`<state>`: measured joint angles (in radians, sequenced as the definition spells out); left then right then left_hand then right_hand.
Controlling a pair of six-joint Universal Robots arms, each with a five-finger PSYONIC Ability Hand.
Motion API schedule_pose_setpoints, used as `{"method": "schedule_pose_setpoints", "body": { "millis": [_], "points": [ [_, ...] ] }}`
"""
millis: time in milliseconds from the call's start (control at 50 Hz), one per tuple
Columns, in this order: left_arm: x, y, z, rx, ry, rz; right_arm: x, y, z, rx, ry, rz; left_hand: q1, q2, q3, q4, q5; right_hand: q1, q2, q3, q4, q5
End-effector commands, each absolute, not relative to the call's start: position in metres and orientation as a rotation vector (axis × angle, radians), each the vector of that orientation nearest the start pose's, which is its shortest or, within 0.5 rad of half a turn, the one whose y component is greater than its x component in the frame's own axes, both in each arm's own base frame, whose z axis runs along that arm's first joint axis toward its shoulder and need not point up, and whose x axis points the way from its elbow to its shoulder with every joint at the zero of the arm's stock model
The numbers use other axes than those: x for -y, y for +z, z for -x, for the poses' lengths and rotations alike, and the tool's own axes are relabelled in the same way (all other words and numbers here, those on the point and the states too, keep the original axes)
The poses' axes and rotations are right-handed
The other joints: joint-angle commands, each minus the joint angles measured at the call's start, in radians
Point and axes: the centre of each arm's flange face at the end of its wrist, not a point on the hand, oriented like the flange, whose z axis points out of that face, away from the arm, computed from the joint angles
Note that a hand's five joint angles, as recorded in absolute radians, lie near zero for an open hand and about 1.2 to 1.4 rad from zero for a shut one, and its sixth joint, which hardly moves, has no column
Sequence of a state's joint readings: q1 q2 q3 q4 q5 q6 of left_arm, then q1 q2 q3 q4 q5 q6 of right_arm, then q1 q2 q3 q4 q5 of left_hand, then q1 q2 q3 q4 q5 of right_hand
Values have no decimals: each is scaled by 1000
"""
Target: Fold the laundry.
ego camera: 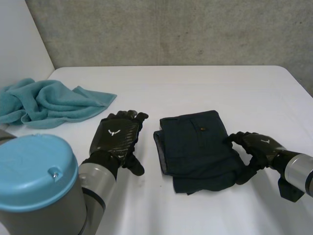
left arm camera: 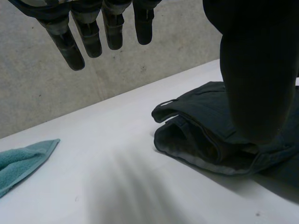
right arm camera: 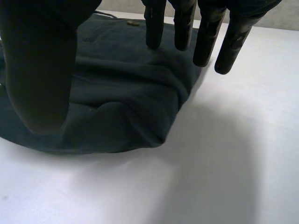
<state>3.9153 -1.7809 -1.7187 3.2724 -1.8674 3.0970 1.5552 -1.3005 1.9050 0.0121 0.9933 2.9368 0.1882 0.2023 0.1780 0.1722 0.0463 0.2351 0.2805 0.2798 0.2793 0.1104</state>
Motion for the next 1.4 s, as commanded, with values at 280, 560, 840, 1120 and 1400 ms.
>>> {"method": "schedule_pose_setpoints", "body": {
  "millis": [280,560,840,1120,1400],
  "points": [
    [153,207,283,-2601,-2117,-612,276,135,-181,-2269,-1471,657,-4,-18,6,12,-37,334,289,290,290,284],
    [153,207,283,-2600,-2117,-616,275,120,-190,-2296,-1453,772,-7,-21,3,9,-40,683,638,639,639,633],
    [153,207,283,-2600,-2117,-614,286,130,-206,-2221,-1541,865,-10,-24,0,6,-43,1161,1116,1116,1117,1111],
    [154,207,282,-2599,-2116,-609,355,139,-228,-2033,-1869,1184,-10,-24,0,6,-43,1161,1116,1116,1117,1111],
    [163,205,278,-2591,-2111,-565,478,143,-203,-2024,-2250,1047,-10,-24,0,6,-43,1161,1116,1116,1117,1111]
  ]
}}
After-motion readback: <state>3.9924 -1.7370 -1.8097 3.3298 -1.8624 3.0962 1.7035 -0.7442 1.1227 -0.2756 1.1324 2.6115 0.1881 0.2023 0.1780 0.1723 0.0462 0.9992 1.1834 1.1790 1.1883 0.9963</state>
